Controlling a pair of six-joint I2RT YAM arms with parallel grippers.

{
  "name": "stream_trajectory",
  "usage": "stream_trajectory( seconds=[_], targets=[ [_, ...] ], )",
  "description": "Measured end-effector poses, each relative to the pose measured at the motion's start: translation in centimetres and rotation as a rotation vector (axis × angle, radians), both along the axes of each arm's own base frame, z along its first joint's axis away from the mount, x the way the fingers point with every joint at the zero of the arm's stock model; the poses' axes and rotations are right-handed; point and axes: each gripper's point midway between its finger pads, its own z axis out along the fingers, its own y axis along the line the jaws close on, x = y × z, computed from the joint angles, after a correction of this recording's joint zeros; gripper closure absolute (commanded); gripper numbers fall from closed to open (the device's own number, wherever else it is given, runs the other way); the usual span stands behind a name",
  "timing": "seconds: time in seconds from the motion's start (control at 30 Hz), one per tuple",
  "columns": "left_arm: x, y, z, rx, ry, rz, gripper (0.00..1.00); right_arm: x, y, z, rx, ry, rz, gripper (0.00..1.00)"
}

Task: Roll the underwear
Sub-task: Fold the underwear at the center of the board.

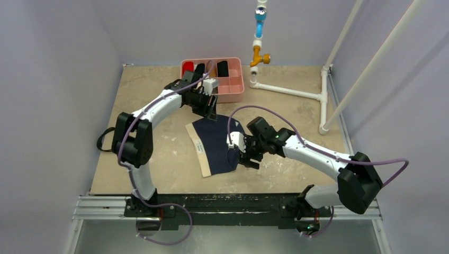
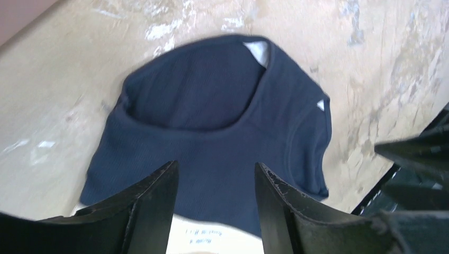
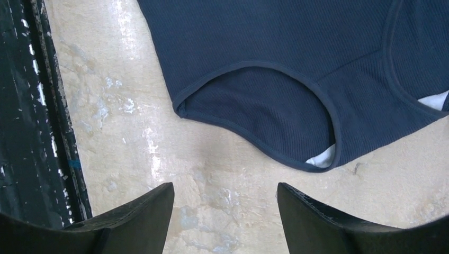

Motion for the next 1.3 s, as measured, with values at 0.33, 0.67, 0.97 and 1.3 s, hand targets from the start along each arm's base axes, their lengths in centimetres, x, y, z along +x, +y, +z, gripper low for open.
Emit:
stream_trajectory(
  seconds=[0.33, 0.67, 0.97, 1.3],
  targets=[
    [-1.3, 7.6, -1.1, 0.123, 0.048, 0.08, 0.48, 1.3, 2.5, 0.3, 0.022, 0.036, 0.045, 0.28],
    [-2.2, 9.0, -6.4, 0.244, 0.201, 0.095, 0.48, 1.1, 2.9, 0.6, 0.039, 0.036, 0.058, 0.26],
    [-1.1, 9.7, -6.6, 0.297, 0.202, 0.139, 0.49, 1.0, 2.7, 1.5, 0.058, 0.01, 0.057, 0.25],
    [0.2, 9.9, -5.8, 0.306, 0.127, 0.159, 0.47, 0.5, 3.4, 1.1, 0.054, 0.021, 0.079, 0.24]
  ],
)
